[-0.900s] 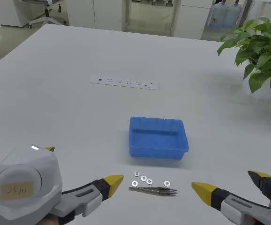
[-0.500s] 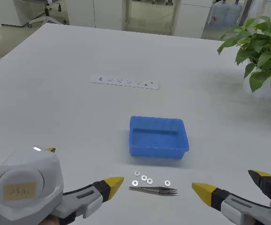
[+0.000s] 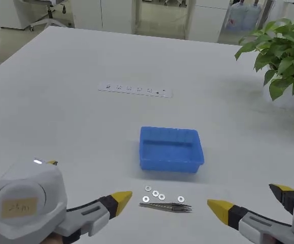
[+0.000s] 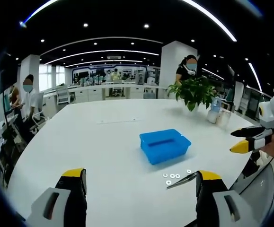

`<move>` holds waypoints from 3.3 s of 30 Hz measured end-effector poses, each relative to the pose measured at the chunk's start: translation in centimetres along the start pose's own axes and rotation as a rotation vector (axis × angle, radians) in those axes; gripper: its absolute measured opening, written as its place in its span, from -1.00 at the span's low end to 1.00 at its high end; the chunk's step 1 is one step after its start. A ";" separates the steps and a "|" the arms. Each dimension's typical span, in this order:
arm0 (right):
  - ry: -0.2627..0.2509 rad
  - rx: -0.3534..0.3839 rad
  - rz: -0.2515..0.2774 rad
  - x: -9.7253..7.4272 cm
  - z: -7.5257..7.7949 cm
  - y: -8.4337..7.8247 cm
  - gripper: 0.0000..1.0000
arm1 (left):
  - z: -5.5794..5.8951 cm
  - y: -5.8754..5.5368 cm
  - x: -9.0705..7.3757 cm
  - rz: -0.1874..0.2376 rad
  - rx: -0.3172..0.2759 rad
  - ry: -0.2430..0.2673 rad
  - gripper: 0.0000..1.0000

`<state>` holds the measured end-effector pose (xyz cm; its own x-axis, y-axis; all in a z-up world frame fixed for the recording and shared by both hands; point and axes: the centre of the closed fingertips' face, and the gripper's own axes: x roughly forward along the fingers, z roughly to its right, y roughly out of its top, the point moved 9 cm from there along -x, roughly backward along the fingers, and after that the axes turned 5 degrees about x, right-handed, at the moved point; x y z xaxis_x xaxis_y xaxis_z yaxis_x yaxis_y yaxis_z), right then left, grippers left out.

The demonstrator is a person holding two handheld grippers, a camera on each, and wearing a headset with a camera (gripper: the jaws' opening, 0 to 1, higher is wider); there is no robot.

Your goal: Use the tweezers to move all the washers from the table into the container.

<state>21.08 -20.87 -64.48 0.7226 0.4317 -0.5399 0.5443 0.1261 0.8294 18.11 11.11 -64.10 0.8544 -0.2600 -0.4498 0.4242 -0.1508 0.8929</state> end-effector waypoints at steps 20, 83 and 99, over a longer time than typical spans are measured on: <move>-0.001 -0.036 -0.019 0.1 -0.2 0.1 0.72 | -0.1 -0.1 0.1 -0.015 0.004 0.006 0.97; 0.243 0.013 -0.238 7.6 -2.7 -2.5 0.51 | 4.7 -6.2 13.4 -0.341 0.496 -0.611 -0.85; 0.315 -0.130 -0.267 8.1 -4.6 -2.1 0.28 | 5.5 -3.9 12.0 -0.297 0.637 -0.718 -1.00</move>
<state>23.87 -13.56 -69.90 0.3878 0.6177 -0.6842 0.6213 0.3732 0.6890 25.06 3.32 -73.05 0.2677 -0.6107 -0.7452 0.1718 -0.7308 0.6606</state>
